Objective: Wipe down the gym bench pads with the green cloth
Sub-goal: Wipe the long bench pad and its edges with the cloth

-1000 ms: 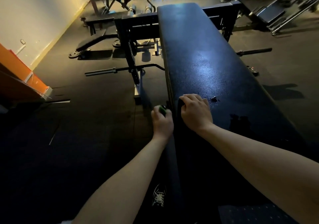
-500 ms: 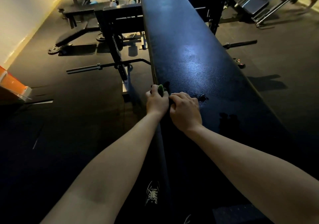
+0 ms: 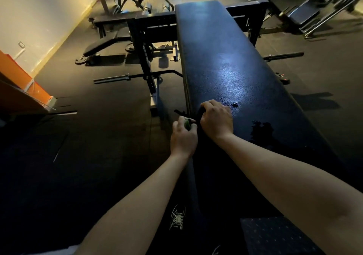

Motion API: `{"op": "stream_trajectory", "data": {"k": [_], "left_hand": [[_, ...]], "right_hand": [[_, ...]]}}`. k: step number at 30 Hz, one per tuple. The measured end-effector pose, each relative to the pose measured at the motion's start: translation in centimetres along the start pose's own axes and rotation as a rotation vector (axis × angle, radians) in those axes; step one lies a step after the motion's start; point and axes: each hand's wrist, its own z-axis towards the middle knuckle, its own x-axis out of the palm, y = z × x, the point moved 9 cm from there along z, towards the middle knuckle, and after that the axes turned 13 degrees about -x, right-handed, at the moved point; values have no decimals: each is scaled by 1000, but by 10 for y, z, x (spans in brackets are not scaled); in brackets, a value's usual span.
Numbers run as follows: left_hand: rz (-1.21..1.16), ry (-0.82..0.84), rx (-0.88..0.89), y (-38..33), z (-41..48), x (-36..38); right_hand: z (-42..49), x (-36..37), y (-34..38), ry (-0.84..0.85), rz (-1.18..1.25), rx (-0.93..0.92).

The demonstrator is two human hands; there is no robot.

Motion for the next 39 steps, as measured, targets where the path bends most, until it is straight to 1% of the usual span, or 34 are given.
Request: {"op": "stream_trajectory", "data": {"k": [3, 6, 7, 9, 11, 14, 19, 24, 28, 31, 34, 36, 37, 39], "left_hand": [[-107, -12, -37, 0, 9, -3], [-325, -55, -107, -5, 42, -11], [-358, -45, -119, -11, 55, -10], [-322, 34, -121, -27, 75, 2], [-288, 67, -140, -37, 88, 15], [-324, 41, -193, -34, 96, 24], [-90, 14, -205, -24, 86, 20], [-13, 1, -196, -13, 47, 10], [-87, 57, -244, 8, 17, 10], [-100, 47, -251, 24, -4, 3], [-88, 58, -247, 32, -18, -1], [-169, 64, -255, 28, -24, -1], [-205, 42, -244, 23, -26, -3], [-266, -11, -150, -1, -30, -11]], "right_hand": [[1, 1, -1, -7, 17, -17], [4, 1, -2, -18, 32, -17], [6, 2, -3, -20, 38, -17], [7, 3, -3, -32, 42, -26], [9, 6, -5, -33, 40, -27], [11, 8, -8, -36, 45, -25], [10, 7, -9, -59, 33, -24], [8, 3, -3, -63, 13, -25], [2, 2, 2, -15, -64, -47], [-6, 2, 7, 30, -68, -106], [-14, 2, 13, 67, 12, -164], [-23, -4, 21, 33, 58, -218], [-26, -7, 25, 16, 82, -236], [-30, -12, 32, 8, 216, -256]]}}
